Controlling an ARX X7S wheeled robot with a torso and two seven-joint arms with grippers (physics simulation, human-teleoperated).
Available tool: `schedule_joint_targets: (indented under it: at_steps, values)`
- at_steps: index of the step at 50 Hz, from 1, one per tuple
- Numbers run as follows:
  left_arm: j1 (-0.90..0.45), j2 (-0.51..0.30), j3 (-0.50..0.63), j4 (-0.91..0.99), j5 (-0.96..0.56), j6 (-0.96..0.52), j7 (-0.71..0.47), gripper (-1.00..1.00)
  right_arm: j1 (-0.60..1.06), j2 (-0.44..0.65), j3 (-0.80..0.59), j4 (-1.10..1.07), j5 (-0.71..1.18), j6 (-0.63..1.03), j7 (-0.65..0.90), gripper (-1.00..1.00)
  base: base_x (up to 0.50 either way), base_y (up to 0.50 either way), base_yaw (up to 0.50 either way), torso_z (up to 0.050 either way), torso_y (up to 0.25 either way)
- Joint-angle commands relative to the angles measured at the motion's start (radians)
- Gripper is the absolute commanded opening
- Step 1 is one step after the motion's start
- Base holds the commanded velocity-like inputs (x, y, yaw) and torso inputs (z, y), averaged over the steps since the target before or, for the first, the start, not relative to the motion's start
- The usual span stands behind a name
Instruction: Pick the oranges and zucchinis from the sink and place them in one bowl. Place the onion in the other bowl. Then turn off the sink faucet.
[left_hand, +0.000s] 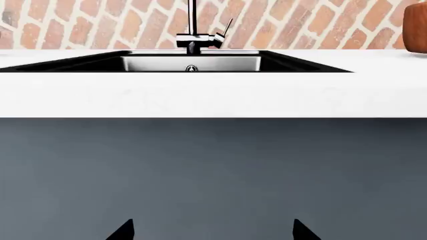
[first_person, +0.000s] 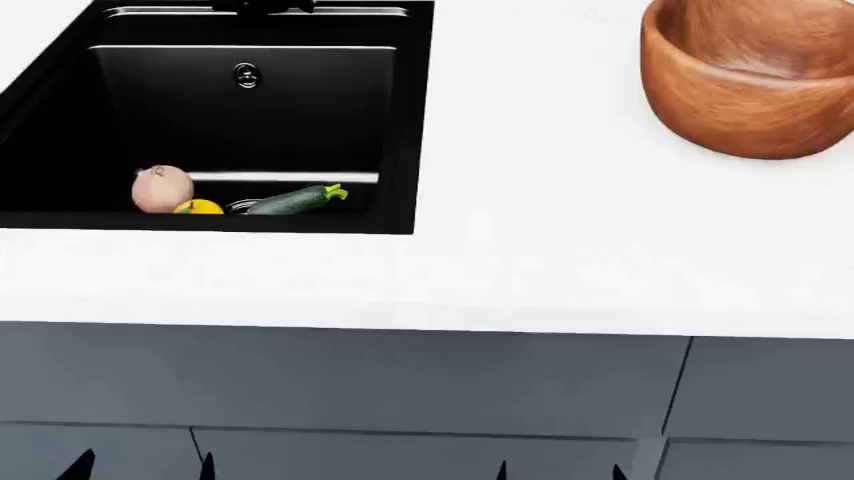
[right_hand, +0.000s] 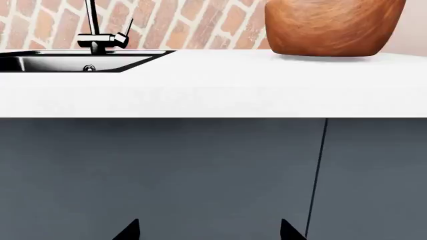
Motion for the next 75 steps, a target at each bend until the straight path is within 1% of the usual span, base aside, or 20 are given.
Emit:
schedule_joint_targets:
  at_steps: [1,9,14,24,25,28,33,56,64,66,67,75]
  values:
    - [0.001,-0.016,0.015,0.000,-0.017,0.001,-0.020,1.00,-0.001,0.014,-0.017,-0.001,0.019,-0.002,0.023,1.00,0.00,0.00,0.00,0.000,0.000]
    - [0.004,-0.041,0.043,0.014,-0.059,0.002,-0.040,1.00,0.000,0.041,-0.049,0.000,0.043,-0.003,0.052,1.00,0.00,0.00,0.00,0.000,0.000]
    - [0.011,-0.058,0.056,0.020,-0.053,0.018,-0.054,1.00,0.000,0.051,-0.061,0.000,0.052,-0.005,0.064,1.00,0.00,0.00,0.00,0.000,0.000]
    - [0.007,-0.070,0.065,0.007,-0.080,0.020,-0.070,1.00,0.000,0.065,-0.074,0.001,0.070,-0.020,0.085,1.00,0.00,0.00,0.00,0.000,0.000]
    - [0.006,-0.071,0.065,0.006,-0.082,0.016,-0.073,1.00,0.004,0.068,-0.078,0.002,0.065,0.008,0.090,1.00,0.00,0.00,0.00,0.000,0.000]
    - [-0.004,-0.068,0.072,0.009,-0.082,-0.005,-0.086,1.00,0.004,0.073,-0.088,0.002,0.061,0.009,0.095,1.00,0.00,0.00,0.00,0.000,0.000]
    - [-0.009,-0.071,0.085,0.007,-0.082,-0.005,-0.097,1.00,0.005,0.080,-0.094,0.001,0.067,0.009,0.103,1.00,0.00,0.16,0.00,0.000,0.000]
    - [-0.005,-0.103,0.110,0.008,-0.109,-0.001,-0.126,1.00,0.005,0.101,-0.116,0.001,0.095,0.005,0.141,1.00,0.08,0.41,0.00,0.000,0.000]
    - [-0.005,-0.110,0.119,0.011,-0.115,0.011,-0.135,1.00,0.005,0.110,-0.125,-0.003,0.101,0.000,0.150,1.00,0.00,0.02,0.00,0.000,0.000]
    - [0.023,-0.136,0.101,0.021,-0.138,0.035,-0.118,1.00,0.006,0.112,-0.128,-0.002,0.101,0.000,0.151,1.00,0.00,0.00,0.00,0.000,0.000]
    - [0.002,-0.117,0.118,0.017,-0.119,0.020,-0.136,1.00,0.006,0.113,-0.130,-0.002,0.101,0.000,0.152,1.00,0.00,0.00,0.00,0.018,0.000]
    - [-0.008,-0.117,0.133,0.008,-0.119,0.020,-0.146,1.00,0.009,0.120,-0.139,0.001,0.109,0.005,0.158,1.00,0.00,0.00,0.00,0.050,0.000]
